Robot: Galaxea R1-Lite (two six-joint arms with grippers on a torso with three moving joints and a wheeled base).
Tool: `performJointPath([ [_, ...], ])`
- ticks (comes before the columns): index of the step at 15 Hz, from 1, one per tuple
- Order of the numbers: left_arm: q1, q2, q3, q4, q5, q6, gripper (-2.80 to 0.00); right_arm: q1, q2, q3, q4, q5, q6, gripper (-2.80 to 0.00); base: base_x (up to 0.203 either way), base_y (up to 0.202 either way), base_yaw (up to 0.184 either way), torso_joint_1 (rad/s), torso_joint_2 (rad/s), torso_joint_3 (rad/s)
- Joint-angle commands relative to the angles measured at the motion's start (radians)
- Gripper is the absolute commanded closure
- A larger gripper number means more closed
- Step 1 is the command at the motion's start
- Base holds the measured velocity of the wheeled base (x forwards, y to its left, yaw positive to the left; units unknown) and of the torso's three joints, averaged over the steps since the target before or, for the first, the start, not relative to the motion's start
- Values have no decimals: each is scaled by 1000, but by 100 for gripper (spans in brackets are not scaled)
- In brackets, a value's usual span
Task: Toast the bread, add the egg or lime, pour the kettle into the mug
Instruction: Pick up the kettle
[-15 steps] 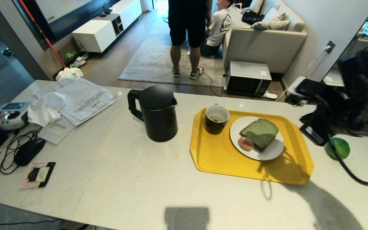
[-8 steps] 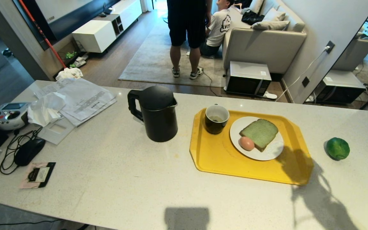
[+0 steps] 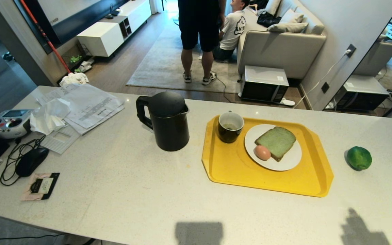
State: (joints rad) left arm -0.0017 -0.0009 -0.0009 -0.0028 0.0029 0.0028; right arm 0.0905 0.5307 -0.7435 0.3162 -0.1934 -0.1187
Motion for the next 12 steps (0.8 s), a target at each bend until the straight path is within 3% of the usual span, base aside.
performJointPath([
  [1,0,1,1,0,0,0,0,-33,-231,103,84,116,112,0,0,0,0,0,0,0],
  [6,0,1,-1,0,0,0,0,-70,-367,346,123,153,145,0,0,0,0,0,0,0],
  [10,0,1,-1,0,0,0,0,-86,-474,547,12,157,112,0,0,0,0,0,0,0],
  [12,0,1,1,0,0,0,0,-86,-527,631,-66,161,53,0,0,0,0,0,0,0],
])
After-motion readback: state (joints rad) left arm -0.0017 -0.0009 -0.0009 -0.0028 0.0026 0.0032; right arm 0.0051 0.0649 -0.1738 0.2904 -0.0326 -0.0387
